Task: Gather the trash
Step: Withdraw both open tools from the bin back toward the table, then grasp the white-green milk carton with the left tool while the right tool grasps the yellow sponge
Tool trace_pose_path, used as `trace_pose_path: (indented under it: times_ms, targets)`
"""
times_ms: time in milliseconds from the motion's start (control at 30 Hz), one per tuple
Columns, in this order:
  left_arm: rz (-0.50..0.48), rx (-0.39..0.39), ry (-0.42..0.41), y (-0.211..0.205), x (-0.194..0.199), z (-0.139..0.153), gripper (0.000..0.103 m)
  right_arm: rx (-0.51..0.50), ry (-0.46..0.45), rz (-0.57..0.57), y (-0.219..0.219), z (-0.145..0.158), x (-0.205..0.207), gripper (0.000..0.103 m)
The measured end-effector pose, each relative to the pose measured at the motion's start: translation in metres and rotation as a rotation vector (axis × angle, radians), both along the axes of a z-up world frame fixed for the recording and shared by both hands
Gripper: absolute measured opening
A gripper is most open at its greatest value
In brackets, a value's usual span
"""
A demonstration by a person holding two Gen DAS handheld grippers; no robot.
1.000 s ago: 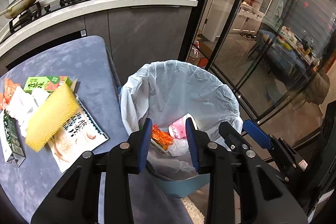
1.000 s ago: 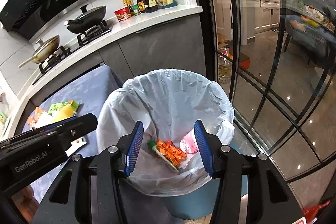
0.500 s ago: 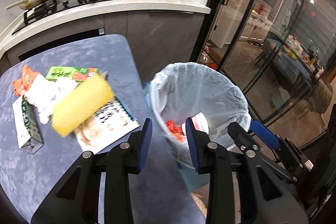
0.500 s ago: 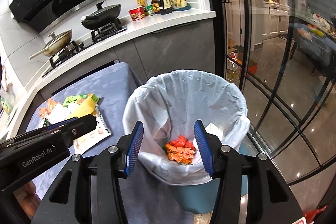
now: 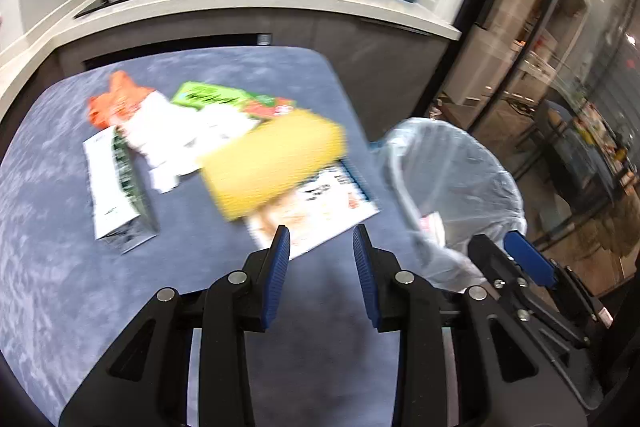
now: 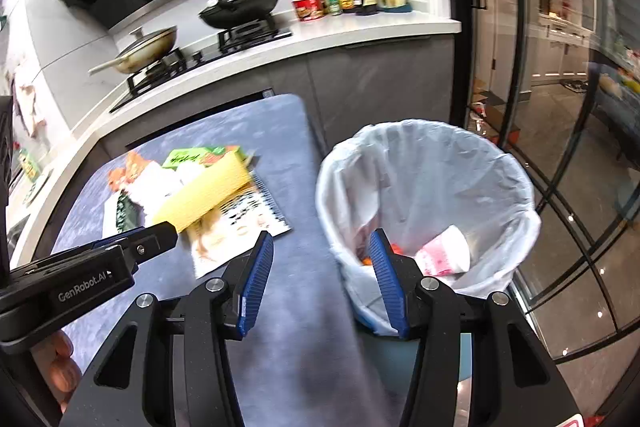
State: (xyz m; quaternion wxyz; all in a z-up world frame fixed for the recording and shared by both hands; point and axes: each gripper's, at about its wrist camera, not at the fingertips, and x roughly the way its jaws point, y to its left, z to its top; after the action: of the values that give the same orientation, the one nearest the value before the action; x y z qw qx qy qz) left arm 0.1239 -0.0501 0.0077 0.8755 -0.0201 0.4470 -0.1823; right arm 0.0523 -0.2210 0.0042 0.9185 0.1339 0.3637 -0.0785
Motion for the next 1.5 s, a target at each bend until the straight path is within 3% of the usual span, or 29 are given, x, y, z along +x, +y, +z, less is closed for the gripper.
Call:
trace_pose_path:
  times_ms: [133,300,400,467,567,1067,1233,1500]
  targets:
    - [0.064,0.005,0.016,0.033,0.004,-0.007,0.032,0.001,0.013,0.035,0.02,-0.004,0.006,0.049]
    - [0.158,0.018,0.031,0.072,0.012,-0.018,0.043,0.004,0.03,0.069,0.04,-0.009,0.012,0.049]
    - [0.217,0.014,0.037,0.092,0.018,-0.023,0.053,0.004,0.038,0.082,0.048,-0.012,0.015,0.049]
    - [0.258,0.019,0.024,0.103,0.022,-0.025,0.068,0.003,0.044,0.09,0.053,-0.014,0.017,0.049]
    - [0.3,0.019,0.02,0.114,0.029,-0.029,0.074,0.005,0.052,0.099,0.059,-0.017,0.02,0.049]
    - [0.348,0.041,0.069,0.127,0.064,-0.061,0.076,0.001,0.088,0.13,0.075,-0.03,0.042,0.049]
    - [0.339,0.028,0.1,0.129,0.07,-0.067,0.056,0.001,0.091,0.142,0.081,-0.033,0.053,0.049]
    - [0.331,0.012,0.115,0.135,0.065,-0.067,0.053,0.025,0.086,0.17,0.095,-0.034,0.068,0.049]
